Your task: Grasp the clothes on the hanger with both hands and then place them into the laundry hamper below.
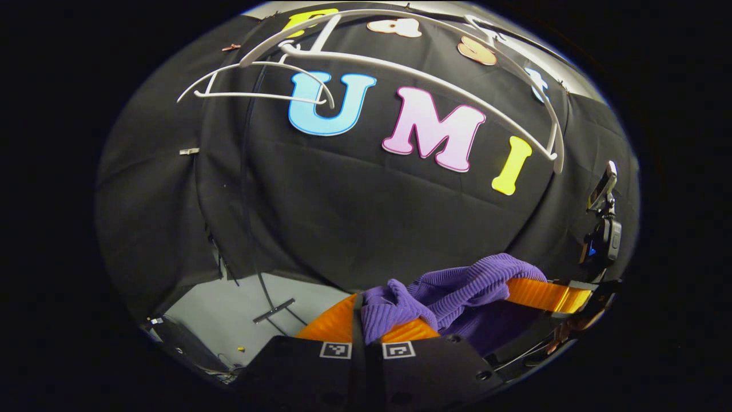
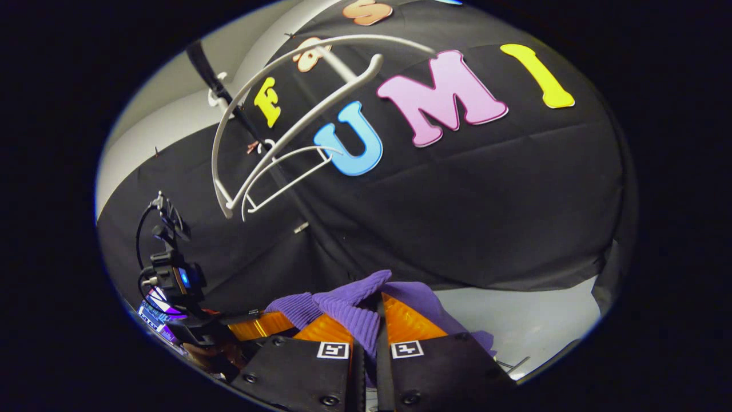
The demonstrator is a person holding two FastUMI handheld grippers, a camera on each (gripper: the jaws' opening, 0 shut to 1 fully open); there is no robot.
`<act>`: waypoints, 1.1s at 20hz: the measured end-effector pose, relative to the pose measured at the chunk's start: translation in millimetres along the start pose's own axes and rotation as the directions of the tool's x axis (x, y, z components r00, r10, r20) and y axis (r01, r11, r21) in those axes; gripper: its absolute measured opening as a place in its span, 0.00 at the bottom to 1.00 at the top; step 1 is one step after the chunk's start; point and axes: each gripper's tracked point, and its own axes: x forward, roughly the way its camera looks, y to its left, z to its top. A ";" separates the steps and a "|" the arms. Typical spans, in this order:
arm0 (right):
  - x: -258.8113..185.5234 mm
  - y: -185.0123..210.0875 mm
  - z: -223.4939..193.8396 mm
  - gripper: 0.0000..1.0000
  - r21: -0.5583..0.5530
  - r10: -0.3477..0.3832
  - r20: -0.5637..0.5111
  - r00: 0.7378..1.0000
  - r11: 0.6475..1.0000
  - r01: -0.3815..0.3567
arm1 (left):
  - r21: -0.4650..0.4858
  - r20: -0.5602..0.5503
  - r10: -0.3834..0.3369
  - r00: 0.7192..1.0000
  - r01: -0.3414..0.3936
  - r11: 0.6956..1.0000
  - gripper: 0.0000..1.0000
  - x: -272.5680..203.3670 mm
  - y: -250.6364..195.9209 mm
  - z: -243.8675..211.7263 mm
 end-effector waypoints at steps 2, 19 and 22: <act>1.9 8.5 -17.1 0.12 -0.015 -0.004 -0.048 0.999 1.000 0.004 | -0.005 -0.046 0.003 0.999 -0.003 1.000 0.05 -4.9 3.9 -14.5; -6.9 -27.7 -174.6 0.12 -0.205 -0.246 -0.460 0.853 0.964 0.167 | 0.005 -0.439 0.055 0.897 -0.059 0.998 0.05 3.2 45.9 -136.5; -8.4 -35.3 -181.5 0.13 -0.227 -0.281 -0.502 0.818 0.955 0.188 | -0.003 -0.488 0.062 0.870 -0.073 0.997 0.05 8.0 45.6 -149.4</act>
